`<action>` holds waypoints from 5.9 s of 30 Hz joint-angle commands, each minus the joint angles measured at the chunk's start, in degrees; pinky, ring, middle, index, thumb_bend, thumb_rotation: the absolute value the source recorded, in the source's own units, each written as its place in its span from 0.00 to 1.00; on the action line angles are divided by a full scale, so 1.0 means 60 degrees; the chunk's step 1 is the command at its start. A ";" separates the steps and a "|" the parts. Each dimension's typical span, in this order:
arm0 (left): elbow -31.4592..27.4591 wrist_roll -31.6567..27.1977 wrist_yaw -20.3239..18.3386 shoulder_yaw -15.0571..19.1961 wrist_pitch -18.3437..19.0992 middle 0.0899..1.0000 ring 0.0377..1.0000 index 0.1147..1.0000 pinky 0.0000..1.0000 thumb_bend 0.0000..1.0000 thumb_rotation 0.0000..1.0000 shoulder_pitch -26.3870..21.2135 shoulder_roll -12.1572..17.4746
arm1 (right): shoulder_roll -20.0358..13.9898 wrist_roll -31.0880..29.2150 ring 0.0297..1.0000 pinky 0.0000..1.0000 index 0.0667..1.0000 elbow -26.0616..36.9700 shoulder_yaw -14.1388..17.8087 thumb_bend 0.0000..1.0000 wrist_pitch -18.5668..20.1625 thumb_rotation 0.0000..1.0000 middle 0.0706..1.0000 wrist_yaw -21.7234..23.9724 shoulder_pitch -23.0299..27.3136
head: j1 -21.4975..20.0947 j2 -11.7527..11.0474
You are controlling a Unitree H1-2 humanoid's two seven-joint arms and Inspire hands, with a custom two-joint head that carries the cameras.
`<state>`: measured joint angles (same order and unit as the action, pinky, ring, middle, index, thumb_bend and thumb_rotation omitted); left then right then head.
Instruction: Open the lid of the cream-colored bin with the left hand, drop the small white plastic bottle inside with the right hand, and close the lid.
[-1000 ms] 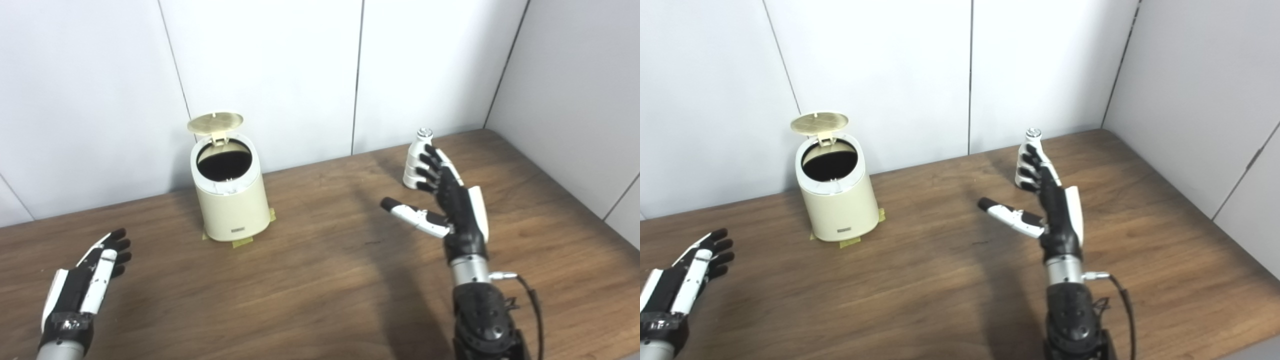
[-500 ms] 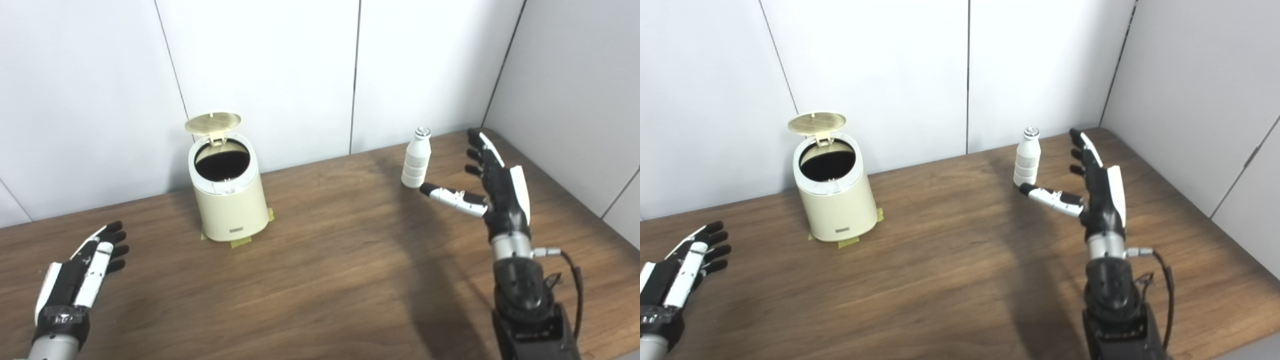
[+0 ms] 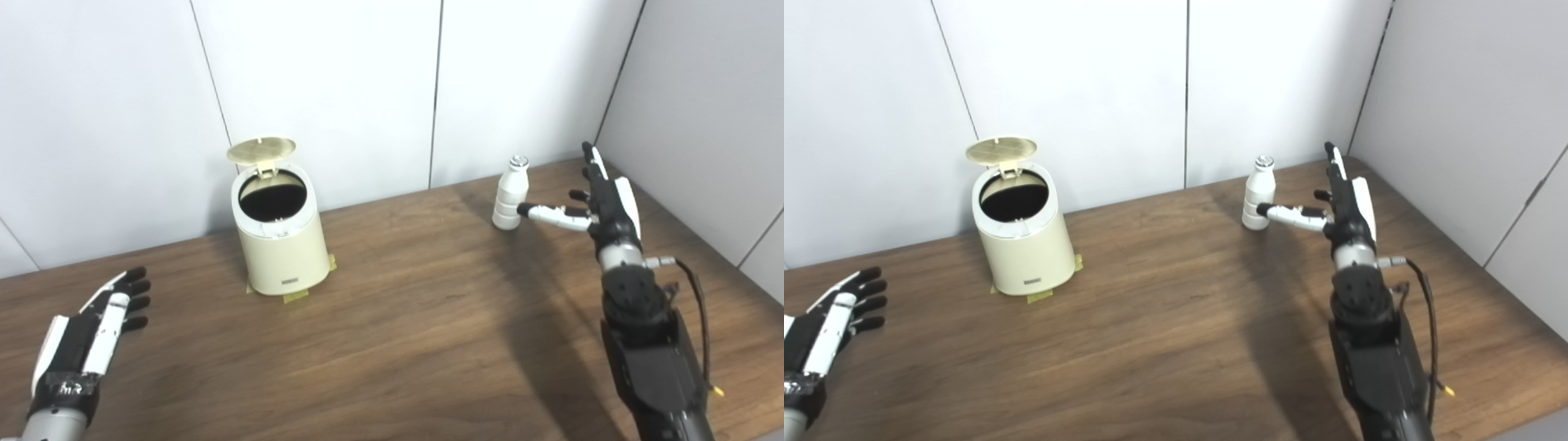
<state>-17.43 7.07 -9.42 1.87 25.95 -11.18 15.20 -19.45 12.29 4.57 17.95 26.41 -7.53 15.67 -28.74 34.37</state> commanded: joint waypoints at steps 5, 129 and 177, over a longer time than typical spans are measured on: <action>-0.0449 -0.0022 -0.0026 0.0042 -0.0005 0.84 0.84 0.88 0.78 0.27 0.97 -0.0207 0.0259 | -0.0396 0.0161 0.94 0.88 1.00 -0.0237 -0.0018 0.87 0.0072 0.18 0.98 0.0040 0.0841 | -0.0021 0.0035; -0.0521 0.0924 -0.0466 -0.0413 0.0142 0.81 0.83 0.89 0.79 0.27 0.85 0.0218 -0.0086 | -0.0807 0.2189 0.38 0.37 0.48 -0.2748 -0.2570 0.52 -0.1912 0.00 0.46 -0.1613 0.1812 | 0.0750 0.0346; 0.0000 0.1339 0.0514 -0.1198 -0.0481 0.80 0.81 0.90 0.78 0.45 0.91 0.1002 -0.0696 | 0.2268 0.2489 0.38 0.35 0.48 -0.1154 -0.4154 0.52 -0.2236 0.00 0.42 -0.0438 0.4181 | 0.4321 -0.0133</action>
<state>-17.00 14.61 -6.64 -4.91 24.07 -4.52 11.09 -5.83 26.79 -3.29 -6.96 16.11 -9.04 36.95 -2.81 33.49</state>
